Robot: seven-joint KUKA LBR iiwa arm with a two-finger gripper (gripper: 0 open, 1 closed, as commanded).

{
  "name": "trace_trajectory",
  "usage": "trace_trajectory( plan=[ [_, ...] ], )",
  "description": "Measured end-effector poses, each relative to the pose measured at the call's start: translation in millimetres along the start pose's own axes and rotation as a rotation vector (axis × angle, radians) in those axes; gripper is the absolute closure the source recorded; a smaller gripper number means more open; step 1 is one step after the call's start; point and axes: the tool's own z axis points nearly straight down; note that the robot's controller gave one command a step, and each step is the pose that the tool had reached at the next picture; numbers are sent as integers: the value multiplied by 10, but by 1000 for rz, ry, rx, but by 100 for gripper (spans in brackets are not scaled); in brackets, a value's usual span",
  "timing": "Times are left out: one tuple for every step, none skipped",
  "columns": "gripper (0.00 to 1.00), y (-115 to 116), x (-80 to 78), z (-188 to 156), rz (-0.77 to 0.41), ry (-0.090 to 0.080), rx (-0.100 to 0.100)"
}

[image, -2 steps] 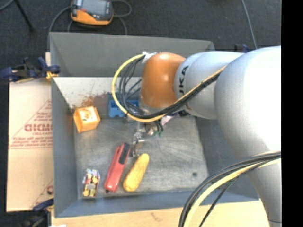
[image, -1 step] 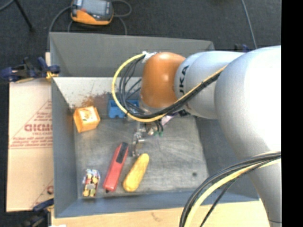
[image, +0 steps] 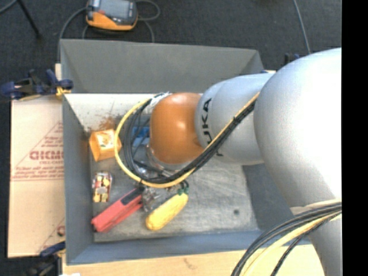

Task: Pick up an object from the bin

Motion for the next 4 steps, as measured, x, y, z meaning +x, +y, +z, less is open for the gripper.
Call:
trace_trajectory(
  plan=[
    [100, 0, 0, 0, 0, 0, 0],
    [100, -91, -22, -1204, 35, -1, 3],
    [0, -90, -21, -1202, 35, -1, 2],
    [0, -90, -21, -1202, 35, -1, 2]
  ],
)
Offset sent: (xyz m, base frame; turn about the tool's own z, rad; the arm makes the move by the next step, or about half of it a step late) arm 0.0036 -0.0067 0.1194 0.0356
